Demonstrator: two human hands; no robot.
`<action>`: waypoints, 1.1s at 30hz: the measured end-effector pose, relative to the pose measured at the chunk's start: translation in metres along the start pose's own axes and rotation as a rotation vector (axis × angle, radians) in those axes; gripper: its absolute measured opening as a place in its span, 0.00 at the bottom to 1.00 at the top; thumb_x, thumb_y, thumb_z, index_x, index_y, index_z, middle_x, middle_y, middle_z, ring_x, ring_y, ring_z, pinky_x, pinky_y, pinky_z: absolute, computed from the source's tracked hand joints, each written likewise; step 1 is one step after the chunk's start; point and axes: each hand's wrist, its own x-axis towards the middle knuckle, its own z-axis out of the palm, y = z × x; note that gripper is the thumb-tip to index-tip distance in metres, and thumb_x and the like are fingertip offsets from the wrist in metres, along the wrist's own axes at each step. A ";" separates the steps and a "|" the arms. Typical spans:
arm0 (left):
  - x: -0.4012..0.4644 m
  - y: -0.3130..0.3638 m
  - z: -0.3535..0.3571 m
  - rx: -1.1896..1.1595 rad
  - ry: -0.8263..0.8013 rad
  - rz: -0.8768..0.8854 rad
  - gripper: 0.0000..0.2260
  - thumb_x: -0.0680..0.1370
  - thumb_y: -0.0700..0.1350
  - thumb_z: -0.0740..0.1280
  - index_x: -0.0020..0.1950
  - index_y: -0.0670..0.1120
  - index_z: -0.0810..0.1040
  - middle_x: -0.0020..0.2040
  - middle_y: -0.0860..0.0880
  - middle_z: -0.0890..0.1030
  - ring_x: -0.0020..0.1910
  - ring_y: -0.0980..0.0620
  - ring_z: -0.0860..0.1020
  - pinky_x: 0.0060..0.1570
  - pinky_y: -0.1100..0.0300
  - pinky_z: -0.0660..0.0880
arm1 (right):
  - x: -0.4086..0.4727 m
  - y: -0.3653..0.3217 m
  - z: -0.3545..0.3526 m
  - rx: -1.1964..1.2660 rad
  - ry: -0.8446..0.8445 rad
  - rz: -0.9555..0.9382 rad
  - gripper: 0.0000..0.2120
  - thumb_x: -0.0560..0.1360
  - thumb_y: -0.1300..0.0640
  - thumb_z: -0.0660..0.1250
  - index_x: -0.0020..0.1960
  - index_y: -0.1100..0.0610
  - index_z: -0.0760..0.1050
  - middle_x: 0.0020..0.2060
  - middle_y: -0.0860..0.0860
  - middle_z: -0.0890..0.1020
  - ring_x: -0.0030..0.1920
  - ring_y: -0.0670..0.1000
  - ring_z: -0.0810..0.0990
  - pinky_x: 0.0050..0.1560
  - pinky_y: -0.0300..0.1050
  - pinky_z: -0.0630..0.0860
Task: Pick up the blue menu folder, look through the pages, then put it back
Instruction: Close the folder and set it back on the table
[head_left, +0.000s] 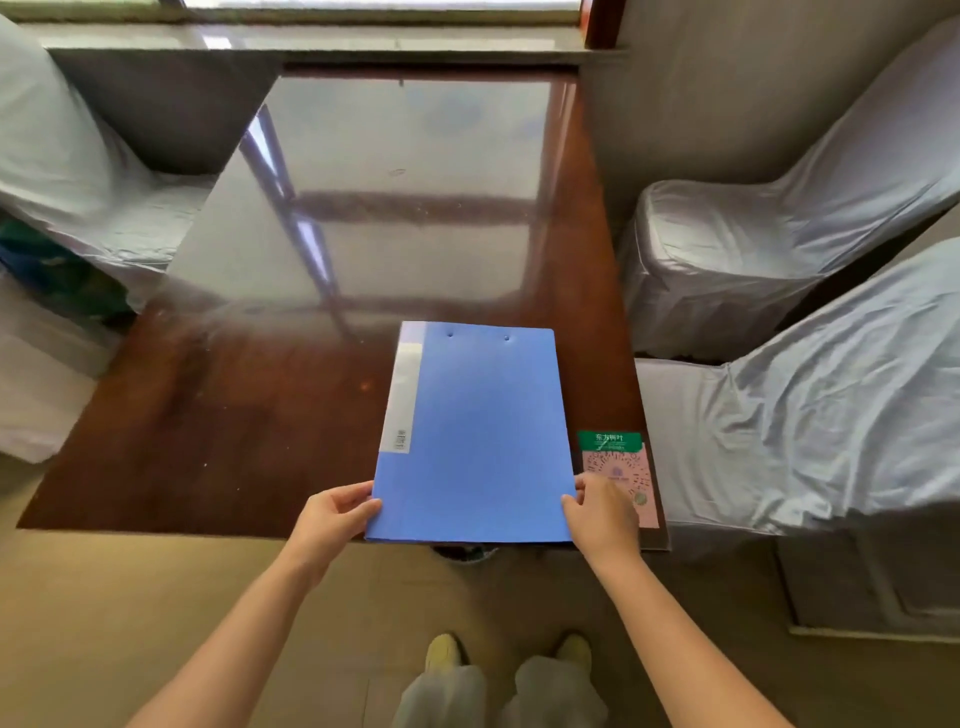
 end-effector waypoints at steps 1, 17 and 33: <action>0.002 -0.003 0.001 0.039 0.004 0.017 0.12 0.75 0.37 0.67 0.58 0.44 0.79 0.47 0.54 0.84 0.43 0.59 0.82 0.43 0.65 0.77 | 0.001 0.000 0.004 -0.065 0.013 0.000 0.04 0.76 0.58 0.62 0.46 0.58 0.75 0.39 0.53 0.79 0.42 0.54 0.78 0.56 0.55 0.74; -0.010 -0.013 0.032 1.351 -0.089 0.730 0.31 0.56 0.53 0.81 0.58 0.49 0.80 0.57 0.43 0.82 0.55 0.42 0.80 0.49 0.47 0.79 | -0.014 0.011 0.030 -0.666 -0.120 -0.578 0.31 0.65 0.44 0.74 0.65 0.52 0.72 0.65 0.52 0.76 0.66 0.55 0.72 0.65 0.61 0.65; -0.001 -0.012 0.039 1.319 -0.077 0.781 0.28 0.56 0.48 0.82 0.54 0.49 0.82 0.53 0.43 0.83 0.51 0.41 0.81 0.46 0.46 0.79 | -0.011 0.030 0.023 -0.586 0.052 -0.674 0.27 0.55 0.46 0.81 0.51 0.52 0.81 0.50 0.49 0.85 0.52 0.50 0.83 0.51 0.55 0.77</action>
